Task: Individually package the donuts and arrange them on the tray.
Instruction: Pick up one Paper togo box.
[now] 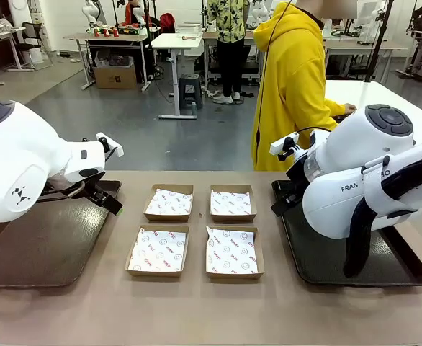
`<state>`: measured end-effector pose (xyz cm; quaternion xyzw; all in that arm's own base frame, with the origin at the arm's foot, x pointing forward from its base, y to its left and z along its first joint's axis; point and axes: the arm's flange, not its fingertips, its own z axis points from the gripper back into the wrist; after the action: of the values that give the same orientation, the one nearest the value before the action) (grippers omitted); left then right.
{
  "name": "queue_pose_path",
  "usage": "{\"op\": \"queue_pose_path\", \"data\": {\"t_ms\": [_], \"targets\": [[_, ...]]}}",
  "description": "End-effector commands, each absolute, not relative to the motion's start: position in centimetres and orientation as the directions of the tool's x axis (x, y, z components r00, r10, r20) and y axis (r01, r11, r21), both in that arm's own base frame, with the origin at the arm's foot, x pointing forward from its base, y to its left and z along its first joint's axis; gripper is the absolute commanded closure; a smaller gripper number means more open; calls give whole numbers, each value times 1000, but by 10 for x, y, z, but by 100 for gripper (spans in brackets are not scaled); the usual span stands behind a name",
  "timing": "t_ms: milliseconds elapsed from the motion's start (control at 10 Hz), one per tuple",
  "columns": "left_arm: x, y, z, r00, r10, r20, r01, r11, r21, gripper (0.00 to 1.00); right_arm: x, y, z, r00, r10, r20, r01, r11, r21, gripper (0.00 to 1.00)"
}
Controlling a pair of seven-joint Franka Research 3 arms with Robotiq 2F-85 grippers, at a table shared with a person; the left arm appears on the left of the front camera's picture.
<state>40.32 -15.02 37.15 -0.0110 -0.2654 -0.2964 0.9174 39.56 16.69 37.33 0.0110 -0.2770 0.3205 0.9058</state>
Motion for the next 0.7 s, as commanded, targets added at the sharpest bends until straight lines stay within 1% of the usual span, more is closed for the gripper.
{"op": "queue_pose_path", "data": {"t_ms": [0,500,600], "targets": [[403,-150,372,683,-538,494,550,824,137,0,396,167,373,641,574,509,-587,794,-157,0],[403,-150,372,683,-538,493,550,824,137,0,396,167,373,641,574,509,-587,794,-158,0],[382,-138,378,622,-608,493,640,758,128,0,379,158,376,671,569,476,-548,812,-200,0]]}}
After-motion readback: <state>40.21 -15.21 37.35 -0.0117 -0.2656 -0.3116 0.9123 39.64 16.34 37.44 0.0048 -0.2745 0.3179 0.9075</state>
